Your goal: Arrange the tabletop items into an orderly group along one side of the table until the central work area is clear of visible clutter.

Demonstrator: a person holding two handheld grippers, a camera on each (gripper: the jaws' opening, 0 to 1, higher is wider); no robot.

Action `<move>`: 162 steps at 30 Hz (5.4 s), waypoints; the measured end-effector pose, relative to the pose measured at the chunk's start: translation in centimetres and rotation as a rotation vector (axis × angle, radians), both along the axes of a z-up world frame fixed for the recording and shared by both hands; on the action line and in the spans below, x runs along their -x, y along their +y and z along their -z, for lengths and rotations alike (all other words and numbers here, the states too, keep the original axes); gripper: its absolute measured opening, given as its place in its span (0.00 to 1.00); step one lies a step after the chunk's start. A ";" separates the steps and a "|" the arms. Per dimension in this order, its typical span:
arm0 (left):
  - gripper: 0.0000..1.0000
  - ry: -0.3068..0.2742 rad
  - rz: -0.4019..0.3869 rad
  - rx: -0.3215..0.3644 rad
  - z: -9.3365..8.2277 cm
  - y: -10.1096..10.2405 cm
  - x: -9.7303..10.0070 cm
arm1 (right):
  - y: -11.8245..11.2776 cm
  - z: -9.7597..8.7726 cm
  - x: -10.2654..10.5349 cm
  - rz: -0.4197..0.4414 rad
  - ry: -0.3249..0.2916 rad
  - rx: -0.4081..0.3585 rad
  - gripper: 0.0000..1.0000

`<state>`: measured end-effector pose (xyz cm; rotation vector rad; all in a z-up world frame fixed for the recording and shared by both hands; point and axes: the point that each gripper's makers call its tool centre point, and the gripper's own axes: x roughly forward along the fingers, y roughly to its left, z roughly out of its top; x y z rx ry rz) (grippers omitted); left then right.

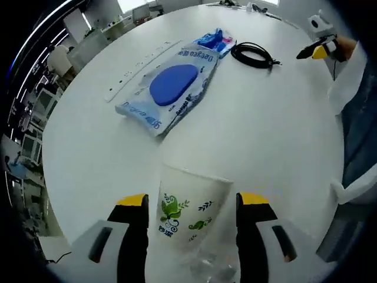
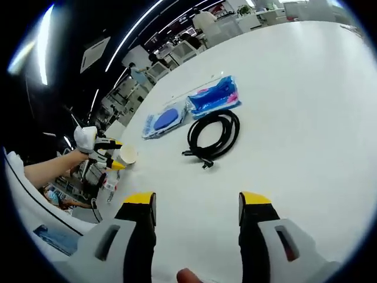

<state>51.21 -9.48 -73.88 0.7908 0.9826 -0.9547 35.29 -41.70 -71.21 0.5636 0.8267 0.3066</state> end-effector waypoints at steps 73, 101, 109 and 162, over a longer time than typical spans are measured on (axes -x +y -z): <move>0.38 -0.103 -0.691 1.346 -20.2 -13.4 4.2 | 12.3 -12.0 -6.2 -0.369 -0.382 0.039 0.57; 0.41 -0.029 -0.516 1.239 -19.4 -17.7 8.8 | 16.4 -13.0 -5.6 -0.546 -0.507 0.134 0.38; 0.43 -0.123 -0.400 1.109 -20.3 -17.0 9.6 | 16.4 -13.9 -5.3 -0.545 -0.570 0.121 0.37; 0.00 -0.244 0.081 0.605 -23.1 -13.4 10.8 | 14.1 -11.0 -4.6 -0.608 -0.580 0.280 0.38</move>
